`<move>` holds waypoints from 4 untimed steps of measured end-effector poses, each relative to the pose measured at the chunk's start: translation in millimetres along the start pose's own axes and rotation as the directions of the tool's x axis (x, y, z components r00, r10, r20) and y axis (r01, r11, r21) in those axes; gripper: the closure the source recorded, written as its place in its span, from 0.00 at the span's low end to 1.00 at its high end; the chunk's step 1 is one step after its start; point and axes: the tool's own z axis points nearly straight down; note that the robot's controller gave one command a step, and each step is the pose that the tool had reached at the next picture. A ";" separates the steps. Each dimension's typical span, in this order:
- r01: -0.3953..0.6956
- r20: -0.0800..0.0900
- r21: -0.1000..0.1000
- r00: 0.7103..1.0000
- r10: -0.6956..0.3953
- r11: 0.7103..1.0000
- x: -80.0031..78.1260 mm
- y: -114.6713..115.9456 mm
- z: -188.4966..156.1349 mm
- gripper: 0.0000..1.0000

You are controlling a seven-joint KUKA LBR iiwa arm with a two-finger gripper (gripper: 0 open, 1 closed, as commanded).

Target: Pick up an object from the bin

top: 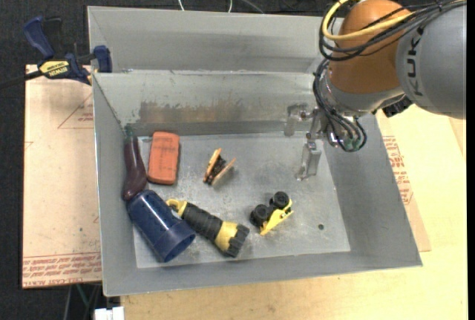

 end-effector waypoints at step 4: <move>0.544 0.004 0.000 0.839 -0.544 0.839 63.2 41.8 73.5 0.00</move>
Offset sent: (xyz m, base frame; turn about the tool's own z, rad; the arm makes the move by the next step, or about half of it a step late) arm -0.0515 0.0374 -0.1027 -0.3808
